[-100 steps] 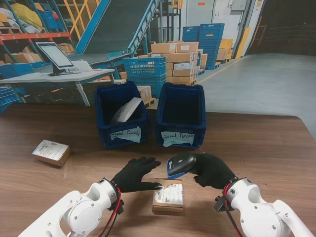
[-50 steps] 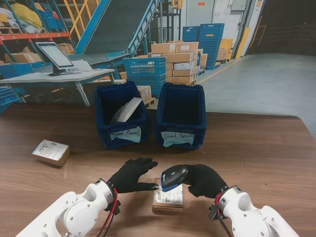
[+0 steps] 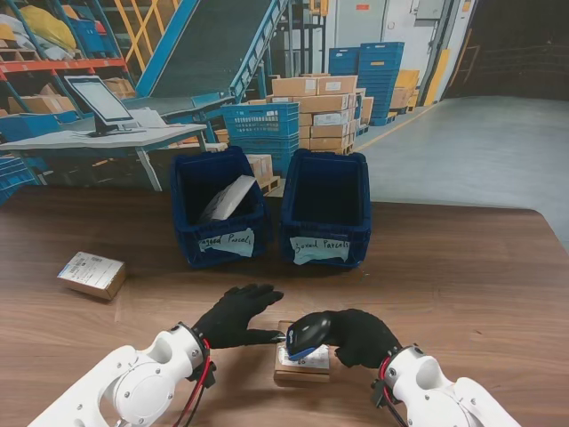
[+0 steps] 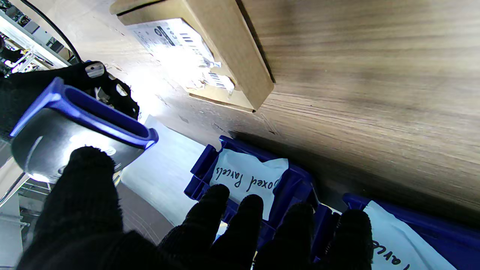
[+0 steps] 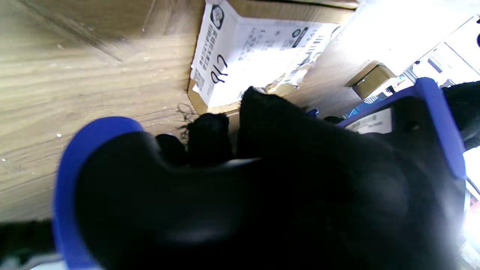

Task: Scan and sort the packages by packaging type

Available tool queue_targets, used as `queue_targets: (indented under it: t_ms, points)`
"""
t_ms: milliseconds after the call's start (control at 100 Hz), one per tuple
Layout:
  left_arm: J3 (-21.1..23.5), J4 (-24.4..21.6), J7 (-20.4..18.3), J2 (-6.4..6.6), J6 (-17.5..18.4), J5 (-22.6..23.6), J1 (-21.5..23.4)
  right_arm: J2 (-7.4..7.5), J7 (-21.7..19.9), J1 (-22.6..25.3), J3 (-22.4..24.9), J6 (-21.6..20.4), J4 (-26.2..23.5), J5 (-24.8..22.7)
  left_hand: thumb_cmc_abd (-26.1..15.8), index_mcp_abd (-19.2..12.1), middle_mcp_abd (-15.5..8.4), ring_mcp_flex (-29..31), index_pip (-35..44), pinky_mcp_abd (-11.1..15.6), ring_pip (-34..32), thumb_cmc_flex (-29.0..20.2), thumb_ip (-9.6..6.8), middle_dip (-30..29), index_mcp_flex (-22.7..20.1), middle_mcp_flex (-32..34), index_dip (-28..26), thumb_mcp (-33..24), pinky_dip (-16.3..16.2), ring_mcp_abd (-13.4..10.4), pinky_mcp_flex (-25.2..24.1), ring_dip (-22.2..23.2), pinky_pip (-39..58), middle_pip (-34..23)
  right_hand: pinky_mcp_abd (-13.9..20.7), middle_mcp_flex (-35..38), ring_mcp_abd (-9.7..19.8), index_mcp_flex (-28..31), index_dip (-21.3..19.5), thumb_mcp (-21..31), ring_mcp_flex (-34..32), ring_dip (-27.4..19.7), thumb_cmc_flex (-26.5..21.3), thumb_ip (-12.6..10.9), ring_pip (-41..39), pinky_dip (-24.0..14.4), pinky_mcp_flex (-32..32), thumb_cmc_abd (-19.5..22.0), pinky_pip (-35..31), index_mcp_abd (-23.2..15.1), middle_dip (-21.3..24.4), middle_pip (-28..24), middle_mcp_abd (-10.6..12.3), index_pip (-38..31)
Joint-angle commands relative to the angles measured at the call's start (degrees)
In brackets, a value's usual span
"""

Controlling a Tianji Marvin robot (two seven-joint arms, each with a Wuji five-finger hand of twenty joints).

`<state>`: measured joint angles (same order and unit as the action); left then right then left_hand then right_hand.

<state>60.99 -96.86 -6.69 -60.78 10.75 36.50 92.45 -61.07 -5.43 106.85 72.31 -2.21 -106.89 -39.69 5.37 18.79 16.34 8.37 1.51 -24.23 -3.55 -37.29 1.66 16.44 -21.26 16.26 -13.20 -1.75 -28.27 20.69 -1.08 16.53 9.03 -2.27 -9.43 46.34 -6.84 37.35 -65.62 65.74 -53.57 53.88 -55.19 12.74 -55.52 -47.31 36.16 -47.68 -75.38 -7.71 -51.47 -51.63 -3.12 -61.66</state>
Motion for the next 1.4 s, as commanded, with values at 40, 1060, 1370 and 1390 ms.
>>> queue_targets:
  t_ms: [40,1060,1370,1390]
  points:
    - [-0.09,-0.6,-0.92,-0.11,0.36,-0.03,0.33,-0.2,-0.44,-0.3,-0.72,-0.22,0.6,-0.61,-0.43,-1.5,-0.61,0.38,0.33,-0.13,-0.37,-1.58,-1.54,0.64,-0.7,-0.13,-0.49,-1.07,0.3,-0.29,-0.26,0.37,0.41,0.17,0.13,0.74,-0.61,4.36,-1.89,5.53,-0.96,0.92,-4.96,-0.62,-0.44,-1.01,1.16,2.71,-1.39,-2.67,-0.26,0.08,-0.36,-1.31]
    - [0.34,-1.14,-2.17,0.2,1.13,-0.11,0.82,-0.19,3.79,-4.56,-6.1,-0.33,6.62,-6.11,-0.36,-1.62,-0.77,-0.05,0.26,-0.09,-0.17,-1.42,-1.55,0.55,-0.36,-0.46,-0.54,-1.08,0.35,-0.34,-0.38,0.22,0.28,0.22,0.37,0.69,-0.32,4.19,-1.98,5.55,-1.06,0.73,-4.83,-0.68,-0.51,-0.52,1.52,2.88,-1.31,-2.78,-0.07,-0.09,-0.21,-1.32]
    - [0.48,-1.29,-2.59,0.28,1.17,-0.07,0.85,-0.18,3.85,-4.74,-6.41,-0.69,6.98,-5.97,-0.34,-1.57,-0.7,-0.09,0.26,-0.07,-0.16,-1.45,-1.55,0.53,-0.31,-0.59,-0.55,-1.12,0.36,-0.34,-0.44,0.18,0.23,0.24,0.38,0.65,-0.36,4.13,-1.96,5.54,-1.04,0.72,-4.83,-0.69,-0.52,-0.52,1.56,2.91,-1.34,-2.8,-0.05,-0.13,-0.18,-1.31]
    - [0.47,-1.3,-2.61,0.29,1.16,-0.05,0.84,-0.19,3.86,-4.71,-6.39,-0.67,6.92,-5.96,-0.34,-1.56,-0.65,-0.11,0.26,-0.07,-0.16,-1.46,-1.55,0.53,-0.32,-0.57,-0.55,-1.13,0.36,-0.33,-0.44,0.18,0.23,0.23,0.41,0.64,-0.27,4.14,-1.96,5.54,-1.05,0.72,-4.8,-0.69,-0.53,-0.51,1.54,2.92,-1.33,-2.87,-0.05,-0.13,-0.08,-1.32]
